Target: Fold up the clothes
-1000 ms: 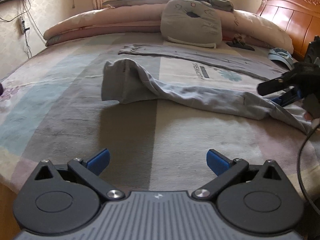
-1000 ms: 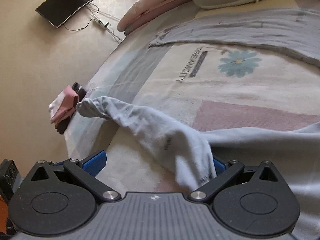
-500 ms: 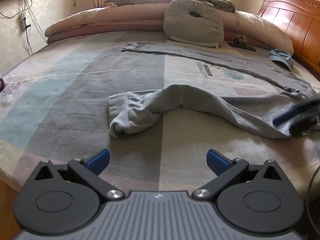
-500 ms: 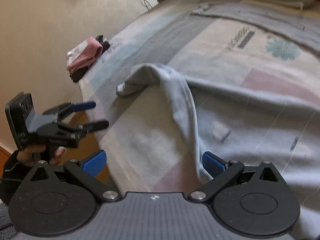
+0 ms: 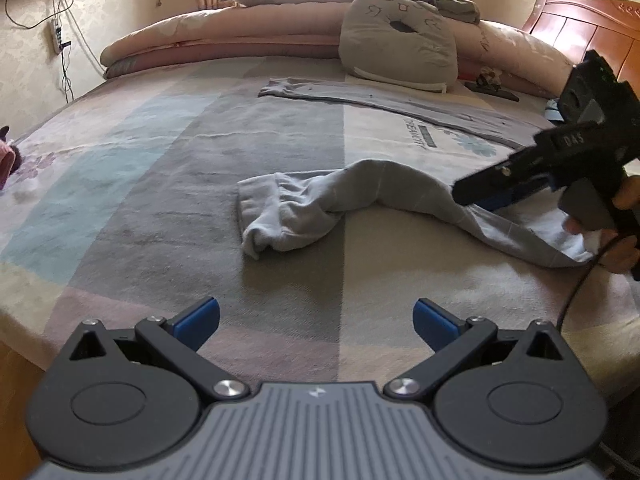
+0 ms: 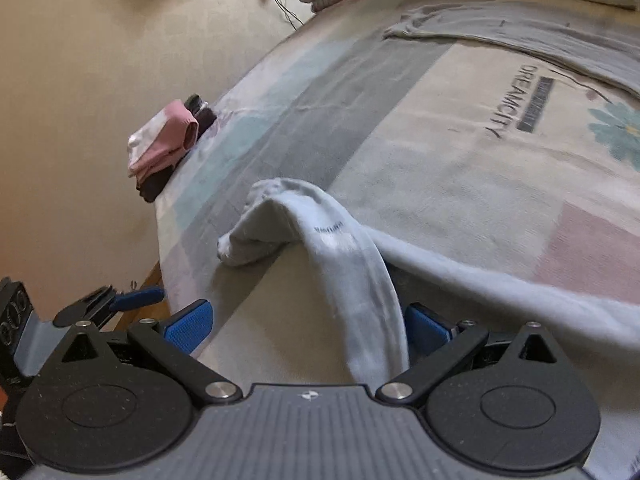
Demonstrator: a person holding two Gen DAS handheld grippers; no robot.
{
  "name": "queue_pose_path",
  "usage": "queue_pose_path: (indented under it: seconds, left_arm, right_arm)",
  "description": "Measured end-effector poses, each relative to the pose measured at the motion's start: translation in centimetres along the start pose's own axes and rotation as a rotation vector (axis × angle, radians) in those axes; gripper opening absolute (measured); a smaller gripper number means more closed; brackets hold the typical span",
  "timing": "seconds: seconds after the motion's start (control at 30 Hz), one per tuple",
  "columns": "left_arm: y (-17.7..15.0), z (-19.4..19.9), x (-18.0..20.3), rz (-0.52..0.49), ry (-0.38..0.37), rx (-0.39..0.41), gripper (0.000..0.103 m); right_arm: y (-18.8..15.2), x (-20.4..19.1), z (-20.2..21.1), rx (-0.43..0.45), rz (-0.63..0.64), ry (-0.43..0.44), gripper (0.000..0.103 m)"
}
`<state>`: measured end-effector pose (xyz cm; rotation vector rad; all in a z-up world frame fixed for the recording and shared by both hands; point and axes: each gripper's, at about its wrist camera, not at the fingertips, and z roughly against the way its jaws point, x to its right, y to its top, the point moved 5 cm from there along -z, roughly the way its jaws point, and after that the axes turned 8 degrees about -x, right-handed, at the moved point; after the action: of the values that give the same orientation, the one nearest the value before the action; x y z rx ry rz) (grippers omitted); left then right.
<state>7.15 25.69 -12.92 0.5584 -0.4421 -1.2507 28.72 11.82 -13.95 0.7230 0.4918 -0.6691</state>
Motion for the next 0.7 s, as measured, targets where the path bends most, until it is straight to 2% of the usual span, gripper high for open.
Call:
queue_pose_path:
  seconds: [0.07, 0.23, 0.37, 0.43, 0.53, 0.7]
  left_arm:
    - [-0.1, -0.1, -0.3, 0.012, -0.001, -0.004, 0.102]
    - [-0.3, -0.2, -0.7, 0.025, 0.004, -0.01, 0.102]
    - [-0.4, -0.4, -0.8, 0.024, 0.008, -0.017, 0.102]
    - [-0.4, -0.4, -0.7, 0.023, 0.007, -0.016, 0.102]
    - [-0.5, -0.4, -0.7, 0.017, 0.011, -0.018, 0.102]
    - [-0.7, -0.2, -0.8, 0.009, 0.014, -0.023, 0.102]
  right_arm:
    - [0.4, -0.4, -0.3, 0.005, -0.001, 0.023, 0.103]
    - [0.0, -3.0, 0.0, -0.003, 0.026, 0.146, 0.103]
    - [-2.1, -5.7, 0.1, -0.09, 0.096, 0.215, 0.103]
    - [-3.5, -6.4, -0.3, -0.162, 0.133, 0.199, 0.103]
    - [-4.9, -6.6, -0.9, -0.219, 0.197, 0.117, 0.103]
    - [-3.3, -5.7, 0.2, -0.151, 0.161, 0.107, 0.103]
